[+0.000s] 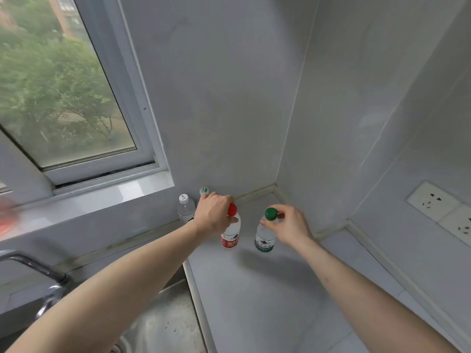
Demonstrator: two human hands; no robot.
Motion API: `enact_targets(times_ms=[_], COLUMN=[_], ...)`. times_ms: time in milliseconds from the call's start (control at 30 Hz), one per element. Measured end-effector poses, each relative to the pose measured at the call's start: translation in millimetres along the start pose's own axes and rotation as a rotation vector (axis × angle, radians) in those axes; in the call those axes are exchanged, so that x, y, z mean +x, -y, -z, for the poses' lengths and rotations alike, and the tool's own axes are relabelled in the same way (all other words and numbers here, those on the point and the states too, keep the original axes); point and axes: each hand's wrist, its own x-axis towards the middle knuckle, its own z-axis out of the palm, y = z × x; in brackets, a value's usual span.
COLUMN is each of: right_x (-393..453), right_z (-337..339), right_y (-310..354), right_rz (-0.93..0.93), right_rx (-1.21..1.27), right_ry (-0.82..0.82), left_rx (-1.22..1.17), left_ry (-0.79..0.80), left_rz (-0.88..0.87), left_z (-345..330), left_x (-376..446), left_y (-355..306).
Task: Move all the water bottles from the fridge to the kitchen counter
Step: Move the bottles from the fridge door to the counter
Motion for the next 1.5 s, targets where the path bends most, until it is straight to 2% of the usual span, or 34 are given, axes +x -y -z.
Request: enact_targets(times_ms=[367, 700, 1267, 1500], right_x=[89.0, 144.7, 174.4, 177.5], right_z=[-26.4, -64.6, -107.8, -107.7], right_y=[-2.9, 0.7, 17.6, 18.0], right_rz=[-0.045, -0.046, 0.034, 0.052], right_rx=[0.001, -0.005, 0.013, -0.053], right_ry=[0.053, 0.072, 0.09, 0.172], left_rx=[0.09, 0.163, 0.037, 0.007], left_ry=[0.051, 0.081, 0.058, 0.03], left_rz=[0.021, 0.061, 0.12, 0.117], left_z=[-22.6, -40.1, -45.5, -36.2], left_x=[79.2, 111.6, 125.3, 117.5], left_y=[17.9, 40.0, 60.1, 60.7])
